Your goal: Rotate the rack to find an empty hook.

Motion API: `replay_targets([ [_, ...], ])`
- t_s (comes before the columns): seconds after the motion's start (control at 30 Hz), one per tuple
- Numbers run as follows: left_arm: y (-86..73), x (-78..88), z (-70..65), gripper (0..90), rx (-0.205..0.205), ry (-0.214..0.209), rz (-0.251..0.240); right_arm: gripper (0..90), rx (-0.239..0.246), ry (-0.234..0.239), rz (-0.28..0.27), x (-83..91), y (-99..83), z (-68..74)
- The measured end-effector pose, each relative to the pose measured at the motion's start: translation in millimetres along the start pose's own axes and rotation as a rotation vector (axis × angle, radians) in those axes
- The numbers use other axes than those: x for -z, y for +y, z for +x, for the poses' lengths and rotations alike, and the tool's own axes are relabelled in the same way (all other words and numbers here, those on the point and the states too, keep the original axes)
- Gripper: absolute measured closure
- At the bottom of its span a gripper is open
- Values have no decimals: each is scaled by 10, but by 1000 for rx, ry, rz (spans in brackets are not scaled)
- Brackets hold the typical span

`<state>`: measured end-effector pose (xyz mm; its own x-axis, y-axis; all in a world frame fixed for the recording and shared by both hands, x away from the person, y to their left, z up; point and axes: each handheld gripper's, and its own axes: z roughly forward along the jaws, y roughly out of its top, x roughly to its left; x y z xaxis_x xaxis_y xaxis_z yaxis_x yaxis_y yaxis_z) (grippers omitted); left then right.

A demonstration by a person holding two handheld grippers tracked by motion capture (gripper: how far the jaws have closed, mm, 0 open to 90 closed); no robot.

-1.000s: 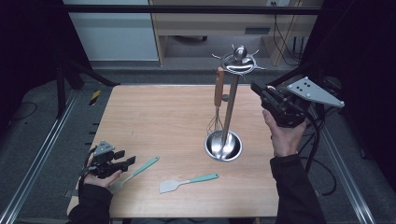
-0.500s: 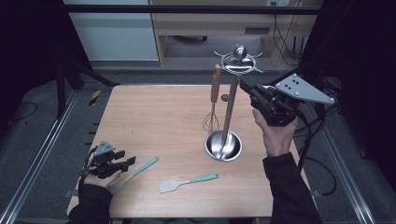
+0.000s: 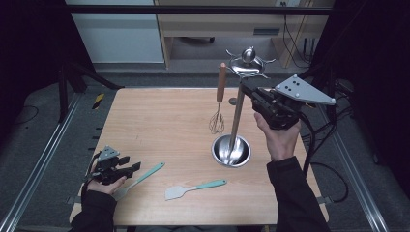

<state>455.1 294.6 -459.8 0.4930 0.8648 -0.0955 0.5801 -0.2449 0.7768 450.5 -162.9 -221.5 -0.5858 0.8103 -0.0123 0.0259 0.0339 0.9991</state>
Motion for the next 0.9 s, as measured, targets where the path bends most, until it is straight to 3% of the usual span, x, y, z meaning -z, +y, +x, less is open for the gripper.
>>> replay_targets([
  [0.23, -1, -6, 1, 428, 4, 0, 2, 900, -9, -20, 1, 157, -106, -98],
  [0.37, 5, -6, -5, 427, 3, 2, 6, 900, -37, -74, 1, 311, -187, -284],
  [0.5, 4, -6, -4, 429, 4, 4, 11, 900, -48, -109, -24, 364, -130, -392],
  [0.9, 4, 6, -1, 429, 5, 2, 13, 900, -14, -111, -33, 325, 25, -384],
])
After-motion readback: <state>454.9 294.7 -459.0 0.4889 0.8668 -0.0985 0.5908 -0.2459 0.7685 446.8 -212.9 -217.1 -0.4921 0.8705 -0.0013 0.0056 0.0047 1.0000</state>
